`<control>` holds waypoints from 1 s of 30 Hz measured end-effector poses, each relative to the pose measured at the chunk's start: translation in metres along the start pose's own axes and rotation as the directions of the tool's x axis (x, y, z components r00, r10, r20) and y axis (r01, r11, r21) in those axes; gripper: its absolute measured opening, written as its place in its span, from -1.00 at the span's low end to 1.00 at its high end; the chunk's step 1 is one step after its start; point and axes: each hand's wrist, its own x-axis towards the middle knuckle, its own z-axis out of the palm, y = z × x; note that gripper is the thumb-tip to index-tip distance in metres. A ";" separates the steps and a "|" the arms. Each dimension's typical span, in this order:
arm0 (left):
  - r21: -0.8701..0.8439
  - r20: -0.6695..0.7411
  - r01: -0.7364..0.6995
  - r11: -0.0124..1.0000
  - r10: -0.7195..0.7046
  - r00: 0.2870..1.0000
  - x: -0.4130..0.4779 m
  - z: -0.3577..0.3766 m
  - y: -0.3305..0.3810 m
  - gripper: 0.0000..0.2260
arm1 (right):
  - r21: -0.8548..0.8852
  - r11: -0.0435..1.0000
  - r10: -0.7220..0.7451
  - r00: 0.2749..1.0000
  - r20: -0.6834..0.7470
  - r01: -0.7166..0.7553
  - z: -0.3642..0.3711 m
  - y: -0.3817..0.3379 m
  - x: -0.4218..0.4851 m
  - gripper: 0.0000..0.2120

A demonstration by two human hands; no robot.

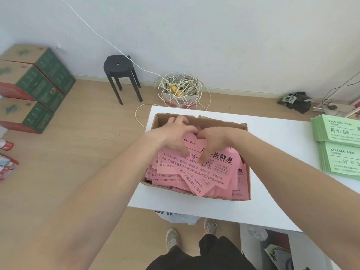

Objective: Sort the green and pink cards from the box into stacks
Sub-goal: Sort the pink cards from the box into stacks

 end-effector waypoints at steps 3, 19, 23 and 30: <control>0.109 -0.047 -0.010 0.994 0.015 0.999 -0.005 -0.004 -0.005 -0.33 | 0.105 0.994 0.022 1.000 0.005 -0.022 -0.001 0.000 -0.002 -0.44; 0.296 0.163 -0.065 0.953 0.017 0.987 -0.023 -0.009 0.002 -0.26 | 0.122 0.990 0.060 0.997 0.055 -0.067 0.008 -0.008 -0.034 -0.54; 0.188 0.067 -0.105 0.977 0.094 0.993 -0.024 -0.010 -0.006 -0.42 | 0.157 0.988 0.011 1.000 -0.005 -0.010 0.002 -0.009 -0.045 -0.72; -0.187 -0.184 -0.139 0.973 0.104 0.977 -0.039 -0.032 -0.016 -0.54 | 0.197 0.980 0.048 0.983 -0.176 -0.012 -0.017 -0.006 -0.074 -0.71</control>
